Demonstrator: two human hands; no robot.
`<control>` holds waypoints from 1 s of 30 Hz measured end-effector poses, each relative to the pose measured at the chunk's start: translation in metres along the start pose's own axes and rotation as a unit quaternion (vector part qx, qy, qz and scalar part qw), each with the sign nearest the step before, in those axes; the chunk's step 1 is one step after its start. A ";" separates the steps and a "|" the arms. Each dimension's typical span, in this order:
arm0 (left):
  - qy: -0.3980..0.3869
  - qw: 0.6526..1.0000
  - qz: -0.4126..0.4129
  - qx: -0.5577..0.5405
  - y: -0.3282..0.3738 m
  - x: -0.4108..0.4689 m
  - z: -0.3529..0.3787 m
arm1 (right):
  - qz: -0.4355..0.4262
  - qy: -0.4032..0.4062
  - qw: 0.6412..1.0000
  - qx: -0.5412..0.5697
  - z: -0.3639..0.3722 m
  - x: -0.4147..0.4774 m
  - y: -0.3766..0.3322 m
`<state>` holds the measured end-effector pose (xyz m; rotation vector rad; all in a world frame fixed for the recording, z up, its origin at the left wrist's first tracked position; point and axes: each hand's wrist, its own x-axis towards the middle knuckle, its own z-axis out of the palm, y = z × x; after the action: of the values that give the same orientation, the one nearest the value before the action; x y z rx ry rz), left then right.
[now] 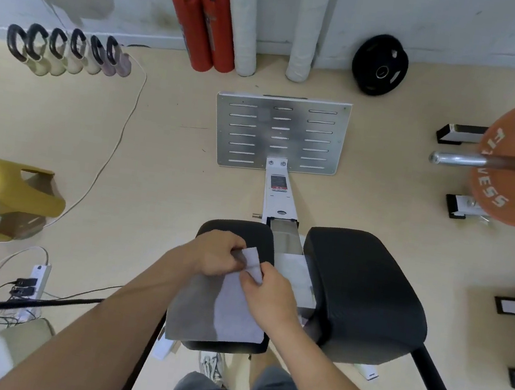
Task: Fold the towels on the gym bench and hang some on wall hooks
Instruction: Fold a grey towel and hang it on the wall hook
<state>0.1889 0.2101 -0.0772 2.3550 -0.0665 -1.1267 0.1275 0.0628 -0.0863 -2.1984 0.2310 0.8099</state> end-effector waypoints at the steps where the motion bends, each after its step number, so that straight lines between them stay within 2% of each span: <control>1: -0.001 1.000 0.001 0.032 0.001 0.004 0.000 | 0.012 -0.004 1.000 0.013 -0.001 0.002 0.002; 4: -0.015 0.995 -0.008 0.099 0.005 0.016 0.005 | 0.037 -0.014 0.999 0.018 -0.007 0.007 0.005; 9: -0.054 0.994 -0.022 0.093 0.007 0.023 0.003 | 0.041 -0.024 0.998 -0.042 -0.011 0.008 0.009; 15: -0.061 0.998 -0.012 0.033 0.002 0.012 0.003 | -0.038 0.006 0.995 -0.097 -0.006 -0.005 0.012; 18: -0.013 0.999 0.007 0.037 -0.001 0.006 0.009 | -0.063 0.015 0.993 -0.100 -0.004 -0.010 0.013; 23: 0.082 0.995 0.047 -0.040 -0.007 -0.021 0.025 | -0.053 -0.039 0.997 -0.040 -0.012 -0.017 0.012; 27: 0.087 0.988 0.069 -0.103 -0.006 -0.051 0.020 | 0.011 -0.136 0.982 0.127 -0.030 -0.026 0.004; 30: 0.091 0.979 0.085 -0.164 0.000 -0.079 0.010 | 0.008 -0.175 0.975 0.136 -0.052 -0.040 -0.012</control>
<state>0.1304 0.2264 -0.0259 2.1007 -0.0140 -0.7725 0.1261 0.0302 -0.0277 -1.7689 0.1732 1.0893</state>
